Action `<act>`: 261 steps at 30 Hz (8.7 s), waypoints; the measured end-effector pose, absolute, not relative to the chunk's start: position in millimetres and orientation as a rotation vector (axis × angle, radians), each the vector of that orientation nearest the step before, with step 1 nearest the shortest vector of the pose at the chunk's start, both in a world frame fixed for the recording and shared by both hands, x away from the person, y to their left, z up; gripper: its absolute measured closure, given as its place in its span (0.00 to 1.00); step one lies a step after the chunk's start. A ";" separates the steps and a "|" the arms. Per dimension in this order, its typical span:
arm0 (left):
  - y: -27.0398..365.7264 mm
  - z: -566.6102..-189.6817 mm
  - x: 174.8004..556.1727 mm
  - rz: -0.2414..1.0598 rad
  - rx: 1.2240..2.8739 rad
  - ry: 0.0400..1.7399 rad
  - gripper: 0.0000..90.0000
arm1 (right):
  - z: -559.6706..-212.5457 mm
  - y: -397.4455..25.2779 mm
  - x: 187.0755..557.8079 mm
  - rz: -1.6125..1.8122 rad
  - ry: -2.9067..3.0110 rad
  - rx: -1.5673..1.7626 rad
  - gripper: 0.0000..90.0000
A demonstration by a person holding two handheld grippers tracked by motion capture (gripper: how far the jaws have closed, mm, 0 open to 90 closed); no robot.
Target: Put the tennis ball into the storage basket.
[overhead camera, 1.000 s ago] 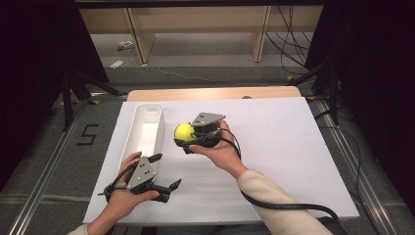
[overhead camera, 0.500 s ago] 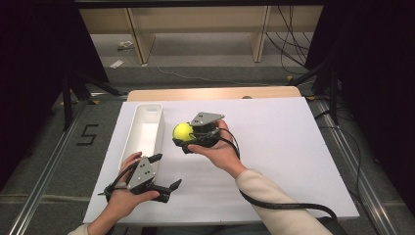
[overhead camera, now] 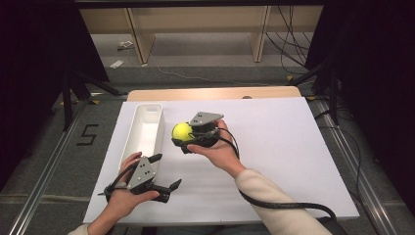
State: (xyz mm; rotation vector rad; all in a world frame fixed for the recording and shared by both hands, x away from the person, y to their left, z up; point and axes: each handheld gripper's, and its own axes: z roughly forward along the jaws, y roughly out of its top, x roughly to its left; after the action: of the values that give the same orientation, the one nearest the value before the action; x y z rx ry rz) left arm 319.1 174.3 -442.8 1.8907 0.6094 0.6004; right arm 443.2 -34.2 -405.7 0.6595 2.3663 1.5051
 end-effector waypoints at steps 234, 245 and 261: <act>172.8 -442.9 316.8 0.575 1.892 0.612 0.01 | -393.9 32.5 460.2 1.499 2.405 0.623 0.29; 172.6 -442.5 316.9 0.575 1.894 0.608 0.01 | -393.9 36.9 462.5 1.489 2.419 0.616 0.29; 172.4 -442.6 316.7 0.573 1.896 0.607 0.02 | -391.3 42.5 463.5 1.488 2.426 0.611 0.29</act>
State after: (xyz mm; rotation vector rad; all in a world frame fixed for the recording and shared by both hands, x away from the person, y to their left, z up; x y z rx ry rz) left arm 316.7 172.4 -442.6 1.8964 0.6065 0.5733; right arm 463.5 42.5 -391.3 0.6113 2.4256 1.4885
